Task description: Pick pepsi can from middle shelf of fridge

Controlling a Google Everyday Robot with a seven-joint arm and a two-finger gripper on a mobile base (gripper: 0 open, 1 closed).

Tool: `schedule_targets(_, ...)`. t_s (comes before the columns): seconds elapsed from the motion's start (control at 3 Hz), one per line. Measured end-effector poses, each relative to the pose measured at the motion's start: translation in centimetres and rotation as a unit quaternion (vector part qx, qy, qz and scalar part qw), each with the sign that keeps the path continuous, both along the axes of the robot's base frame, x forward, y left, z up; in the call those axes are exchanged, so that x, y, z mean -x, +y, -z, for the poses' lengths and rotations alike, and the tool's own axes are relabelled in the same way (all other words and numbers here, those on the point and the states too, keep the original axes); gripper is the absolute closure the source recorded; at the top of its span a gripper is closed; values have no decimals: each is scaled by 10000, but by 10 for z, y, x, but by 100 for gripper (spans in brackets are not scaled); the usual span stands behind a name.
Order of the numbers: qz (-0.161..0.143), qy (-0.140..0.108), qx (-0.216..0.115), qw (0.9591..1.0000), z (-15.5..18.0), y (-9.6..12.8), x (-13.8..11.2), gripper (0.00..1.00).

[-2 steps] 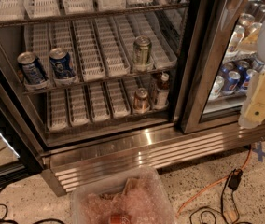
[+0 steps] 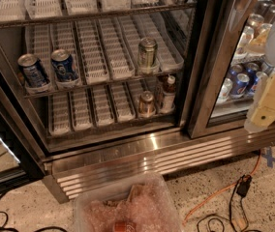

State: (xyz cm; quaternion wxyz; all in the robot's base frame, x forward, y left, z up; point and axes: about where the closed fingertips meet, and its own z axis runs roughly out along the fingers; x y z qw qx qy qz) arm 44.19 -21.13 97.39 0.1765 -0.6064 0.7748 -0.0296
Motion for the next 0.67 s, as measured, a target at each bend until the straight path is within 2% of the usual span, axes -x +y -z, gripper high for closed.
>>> schedule_targets(0.33, -152, -33, -509, 9986, 24, 27, -21, 0)
schedule_targets(0.67, -170, -168, -1229, 9921, 47, 70, -43, 0)
